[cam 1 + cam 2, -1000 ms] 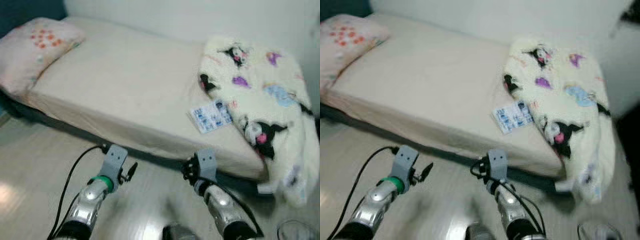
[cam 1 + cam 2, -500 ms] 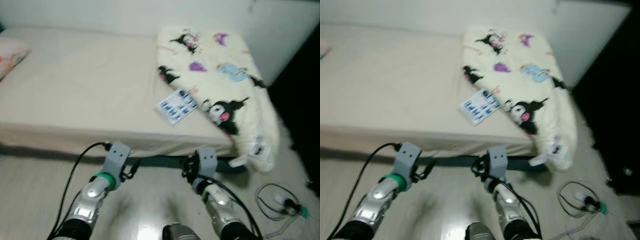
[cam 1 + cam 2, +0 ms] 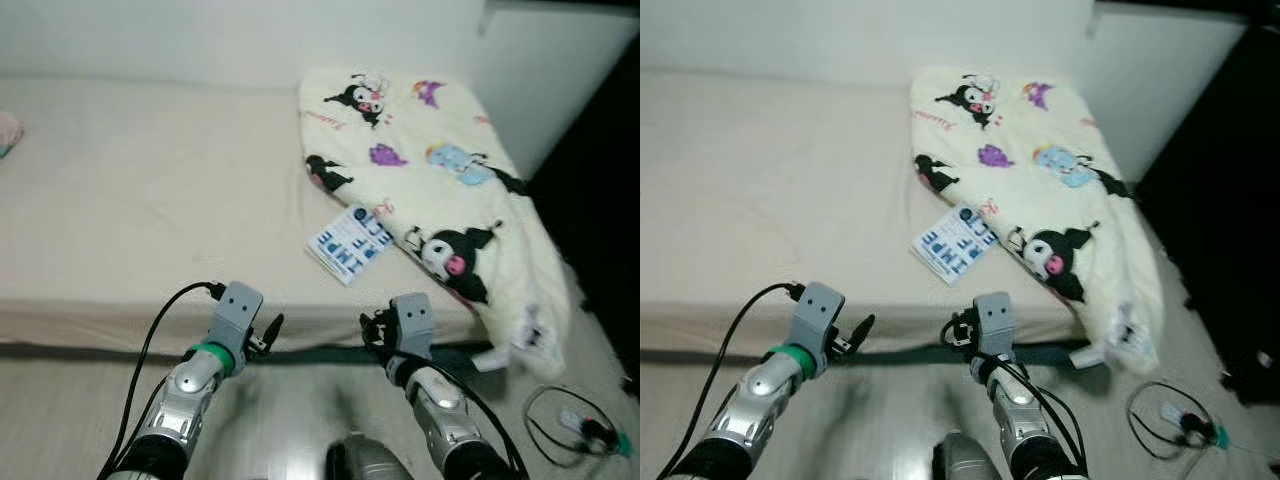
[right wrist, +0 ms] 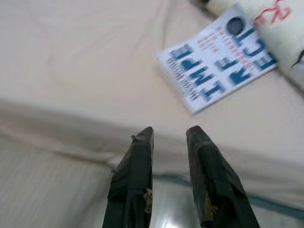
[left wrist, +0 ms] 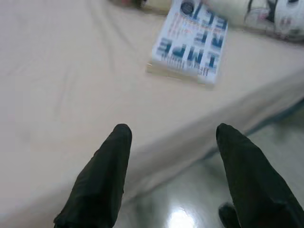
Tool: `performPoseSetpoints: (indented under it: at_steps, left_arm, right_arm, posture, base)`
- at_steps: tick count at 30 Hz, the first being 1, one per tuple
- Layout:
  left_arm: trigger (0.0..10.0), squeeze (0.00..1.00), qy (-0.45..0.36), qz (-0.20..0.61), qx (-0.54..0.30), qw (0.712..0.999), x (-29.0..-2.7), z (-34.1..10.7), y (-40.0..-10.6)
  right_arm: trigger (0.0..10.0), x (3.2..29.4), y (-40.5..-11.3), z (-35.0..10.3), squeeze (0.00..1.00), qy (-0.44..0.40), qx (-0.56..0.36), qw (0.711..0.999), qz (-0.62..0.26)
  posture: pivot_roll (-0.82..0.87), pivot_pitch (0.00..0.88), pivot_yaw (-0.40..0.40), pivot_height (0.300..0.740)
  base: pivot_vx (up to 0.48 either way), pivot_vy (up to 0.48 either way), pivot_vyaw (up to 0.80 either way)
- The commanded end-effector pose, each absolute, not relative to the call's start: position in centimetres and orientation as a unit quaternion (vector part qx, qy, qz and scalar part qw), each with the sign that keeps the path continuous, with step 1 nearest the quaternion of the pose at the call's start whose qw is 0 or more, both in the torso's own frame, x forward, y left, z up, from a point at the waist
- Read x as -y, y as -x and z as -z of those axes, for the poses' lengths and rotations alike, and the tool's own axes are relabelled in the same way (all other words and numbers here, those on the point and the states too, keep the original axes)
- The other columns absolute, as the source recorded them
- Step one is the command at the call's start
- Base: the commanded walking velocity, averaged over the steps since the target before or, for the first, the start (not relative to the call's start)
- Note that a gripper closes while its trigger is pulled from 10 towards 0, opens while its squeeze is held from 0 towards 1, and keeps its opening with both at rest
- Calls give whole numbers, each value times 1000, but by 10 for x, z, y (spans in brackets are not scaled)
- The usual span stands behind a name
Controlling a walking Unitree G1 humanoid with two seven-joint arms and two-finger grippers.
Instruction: Clean up the room
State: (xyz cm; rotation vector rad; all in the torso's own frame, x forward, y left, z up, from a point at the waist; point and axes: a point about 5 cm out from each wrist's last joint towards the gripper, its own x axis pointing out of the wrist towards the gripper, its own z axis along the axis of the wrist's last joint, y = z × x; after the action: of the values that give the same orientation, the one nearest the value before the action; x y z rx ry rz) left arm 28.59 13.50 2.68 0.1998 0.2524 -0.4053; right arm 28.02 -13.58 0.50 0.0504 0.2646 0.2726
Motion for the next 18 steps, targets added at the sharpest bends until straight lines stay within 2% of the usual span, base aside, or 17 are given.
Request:
performPoseSetpoints:
  at_steps: [1, 7, 12, 18]
  left_arm:
    - [10000, 0, -100, 204, -129, 965, -134, -25, -284]
    - [10000, 0, -98, 207, -130, 965, -133, -24, -284]
    - [10000, 0, -90, 246, -153, 953, -129, -19, -278]
    - [10000, 0, -93, 238, -160, 954, -134, -17, -277]
  right_arm:
    - [10000, 136, -279, -4, 0, -25, -132, 982, -134]
    - [10000, 137, -279, -4, 0, -25, -135, 982, -130]
    - [10000, 140, -280, -3, 0, -23, -138, 982, -125]
    - [10000, 144, -280, -2, 0, -32, -143, 983, -107]
  posture:
    - [-39, 26, 30, 730]
    - [-40, 24, 31, 730]
    - [-39, 21, 31, 730]
    - [-38, 18, 33, 730]
  base:
    - [465, 0, 0]
    - [451, 0, 0]
    - [0, 0, 0]
    - [0, 0, 0]
